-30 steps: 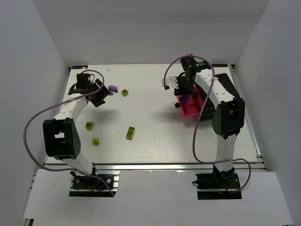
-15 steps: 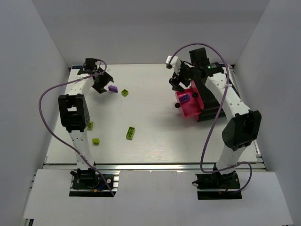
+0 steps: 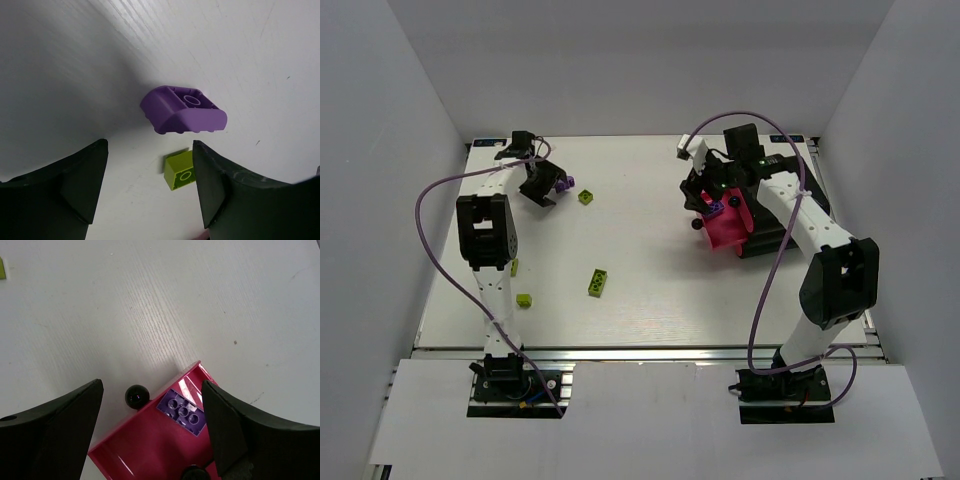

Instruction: Sort the legos into containers by color

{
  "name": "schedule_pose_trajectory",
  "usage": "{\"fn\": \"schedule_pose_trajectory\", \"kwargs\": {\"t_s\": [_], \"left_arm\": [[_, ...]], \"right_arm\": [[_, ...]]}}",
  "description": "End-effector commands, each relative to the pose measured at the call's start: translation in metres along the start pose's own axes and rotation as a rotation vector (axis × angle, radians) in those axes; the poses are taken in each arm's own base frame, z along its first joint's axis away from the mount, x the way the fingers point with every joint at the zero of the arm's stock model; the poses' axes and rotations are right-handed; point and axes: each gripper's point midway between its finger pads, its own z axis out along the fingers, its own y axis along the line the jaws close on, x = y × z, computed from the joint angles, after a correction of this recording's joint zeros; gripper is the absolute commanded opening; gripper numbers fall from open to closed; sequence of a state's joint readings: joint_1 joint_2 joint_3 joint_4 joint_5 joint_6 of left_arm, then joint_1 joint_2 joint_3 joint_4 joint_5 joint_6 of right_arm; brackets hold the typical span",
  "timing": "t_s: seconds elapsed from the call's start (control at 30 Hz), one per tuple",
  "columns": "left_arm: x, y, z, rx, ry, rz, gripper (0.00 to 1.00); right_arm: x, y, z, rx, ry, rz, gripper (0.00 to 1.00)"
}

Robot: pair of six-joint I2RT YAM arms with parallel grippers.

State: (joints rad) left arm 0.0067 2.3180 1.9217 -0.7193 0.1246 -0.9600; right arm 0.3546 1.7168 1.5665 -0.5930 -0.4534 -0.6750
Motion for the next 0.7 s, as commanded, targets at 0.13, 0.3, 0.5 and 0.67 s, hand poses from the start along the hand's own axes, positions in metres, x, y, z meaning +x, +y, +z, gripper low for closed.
{"fn": "schedule_pose_trajectory", "kwargs": {"t_s": [0.13, 0.3, 0.5, 0.67], "left_arm": [[-0.003, -0.028, -0.024, 0.133, -0.043, -0.035, 0.78], [-0.007, -0.037, -0.018, 0.172, -0.055, -0.119, 0.78], [-0.017, -0.052, -0.009, 0.238, -0.083, -0.220, 0.79], [-0.021, -0.051, 0.003, 0.224, -0.087, -0.279, 0.80]], "right_arm": [[-0.016, 0.001, -0.013, 0.025, -0.080, -0.029, 0.84], [-0.014, 0.006, -0.011, 0.004, -0.081, -0.024, 0.84], [-0.009, 0.008, -0.013, 0.005, -0.072, -0.031, 0.85], [-0.001, 0.013, -0.015, 0.001, -0.065, -0.025, 0.85]]}}
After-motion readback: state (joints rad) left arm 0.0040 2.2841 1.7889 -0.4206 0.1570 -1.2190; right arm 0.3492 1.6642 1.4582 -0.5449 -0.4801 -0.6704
